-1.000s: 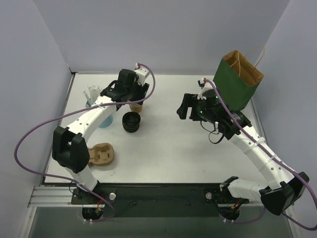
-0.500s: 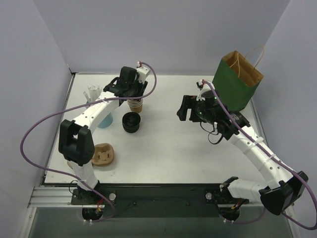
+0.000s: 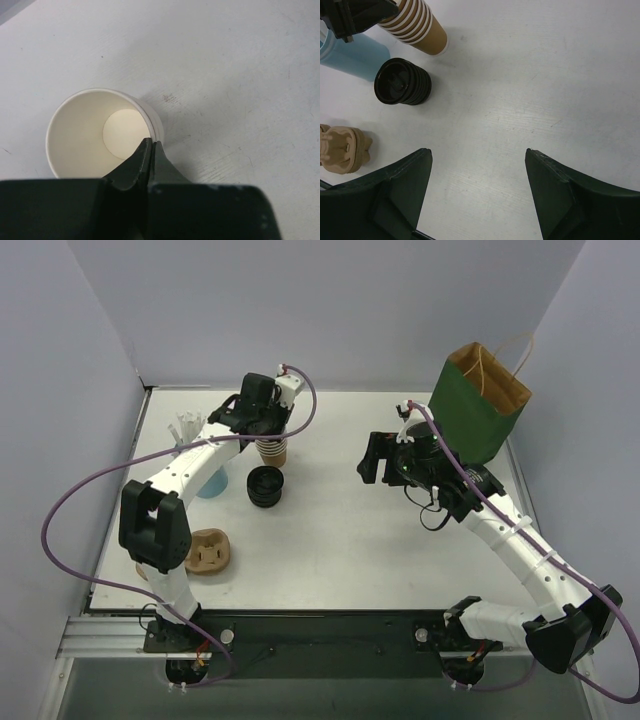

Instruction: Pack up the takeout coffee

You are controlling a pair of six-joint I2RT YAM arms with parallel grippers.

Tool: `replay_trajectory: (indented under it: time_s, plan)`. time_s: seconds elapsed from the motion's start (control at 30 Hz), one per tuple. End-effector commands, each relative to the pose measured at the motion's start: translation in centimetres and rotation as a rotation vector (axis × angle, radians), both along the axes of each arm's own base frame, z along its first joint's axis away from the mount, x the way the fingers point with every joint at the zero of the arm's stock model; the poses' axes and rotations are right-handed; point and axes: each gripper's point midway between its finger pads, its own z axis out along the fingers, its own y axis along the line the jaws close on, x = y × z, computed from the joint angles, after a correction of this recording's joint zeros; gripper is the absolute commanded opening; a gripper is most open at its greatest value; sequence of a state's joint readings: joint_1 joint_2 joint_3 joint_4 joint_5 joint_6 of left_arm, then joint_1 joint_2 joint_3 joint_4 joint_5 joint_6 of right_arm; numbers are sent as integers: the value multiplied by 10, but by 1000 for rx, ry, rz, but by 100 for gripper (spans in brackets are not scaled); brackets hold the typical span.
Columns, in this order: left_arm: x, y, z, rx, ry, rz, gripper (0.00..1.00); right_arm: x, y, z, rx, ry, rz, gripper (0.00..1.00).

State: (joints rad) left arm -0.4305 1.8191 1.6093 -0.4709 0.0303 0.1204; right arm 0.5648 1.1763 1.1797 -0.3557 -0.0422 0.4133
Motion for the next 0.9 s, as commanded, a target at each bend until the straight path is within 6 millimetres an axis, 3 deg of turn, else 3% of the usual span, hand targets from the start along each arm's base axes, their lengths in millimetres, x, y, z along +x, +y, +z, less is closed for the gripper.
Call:
replay_trajectory:
  time_s: [0.0, 0.27, 0.47, 0.7, 0.87]
  plan:
    - [15, 1, 24, 2, -70, 9, 0, 6, 3, 4, -6, -23, 5, 77]
    - [26, 11, 58, 52, -140, 79, 0, 9, 5, 3, -6, -20, 2, 77]
    - [26, 15, 61, 135, -189, 105, 0, 10, 7, -5, -10, -8, 4, 77]
    - [19, 1, 80, 191, -250, 100, 0, 11, 7, -13, -15, 10, -1, 77]
    - [9, -15, 110, 179, -300, 82, 0, 10, 4, -7, -6, -7, -11, 77]
